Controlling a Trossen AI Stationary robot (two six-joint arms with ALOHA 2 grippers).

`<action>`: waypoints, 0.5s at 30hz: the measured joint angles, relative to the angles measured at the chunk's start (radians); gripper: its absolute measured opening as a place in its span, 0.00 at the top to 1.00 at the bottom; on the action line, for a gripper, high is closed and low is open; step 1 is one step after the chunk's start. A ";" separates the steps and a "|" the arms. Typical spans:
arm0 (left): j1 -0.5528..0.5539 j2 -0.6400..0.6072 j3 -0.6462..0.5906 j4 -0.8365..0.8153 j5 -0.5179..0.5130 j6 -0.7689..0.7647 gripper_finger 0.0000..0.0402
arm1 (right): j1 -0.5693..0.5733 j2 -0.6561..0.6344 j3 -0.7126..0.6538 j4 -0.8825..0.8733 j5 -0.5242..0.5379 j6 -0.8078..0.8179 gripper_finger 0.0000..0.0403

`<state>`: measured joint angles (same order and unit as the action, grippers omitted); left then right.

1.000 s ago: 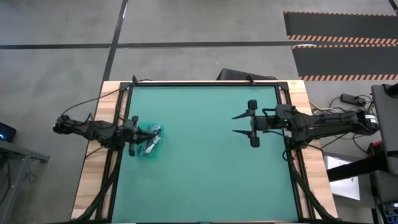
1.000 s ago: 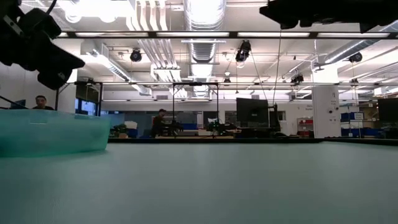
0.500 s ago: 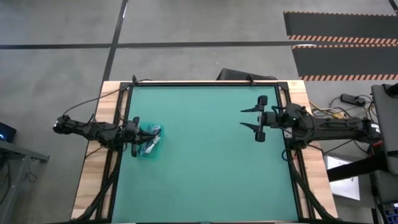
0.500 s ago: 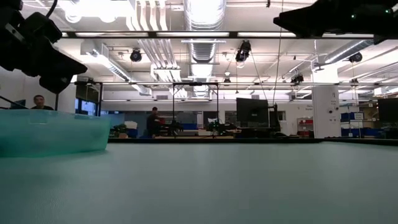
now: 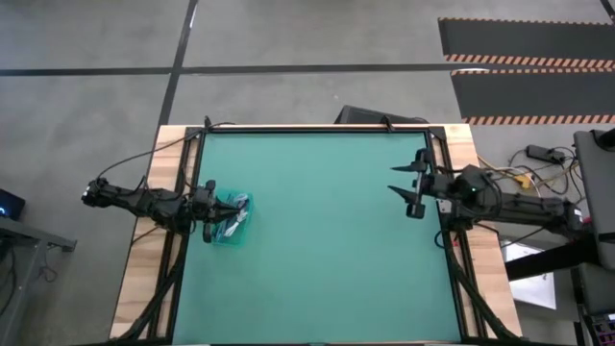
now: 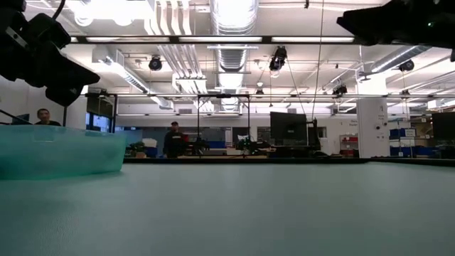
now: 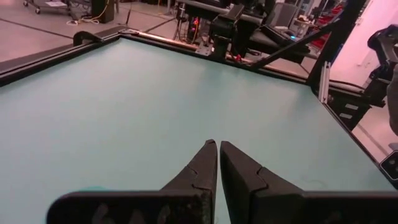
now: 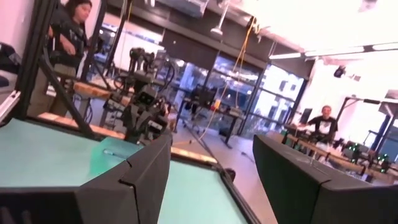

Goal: Pick and place USB-C Cables
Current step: Return to Home Position

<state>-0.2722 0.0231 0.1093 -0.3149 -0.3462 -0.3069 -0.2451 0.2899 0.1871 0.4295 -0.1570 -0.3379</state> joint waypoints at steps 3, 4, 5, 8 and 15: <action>0.000 0.000 0.000 0.000 0.000 0.000 0.99 | 0.000 -0.057 -0.008 -0.036 0.000 0.009 0.45; 0.000 0.000 0.000 0.000 0.000 0.000 0.99 | 0.000 -0.074 -0.009 -0.047 0.000 0.012 0.45; 0.000 0.000 0.000 0.000 0.000 0.000 0.99 | 0.000 -0.089 -0.010 -0.060 0.000 0.014 0.45; 0.000 0.000 0.000 0.000 0.001 0.000 0.99 | 0.000 -0.129 -0.011 -0.089 0.001 0.024 0.45; 0.000 0.000 0.000 0.000 0.001 0.000 0.99 | 0.000 -0.191 -0.018 -0.149 0.000 0.025 0.45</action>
<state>-0.2722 0.0231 0.1093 -0.3149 -0.3451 -0.3066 -0.2451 0.0992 0.1691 0.2802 -0.1567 -0.3130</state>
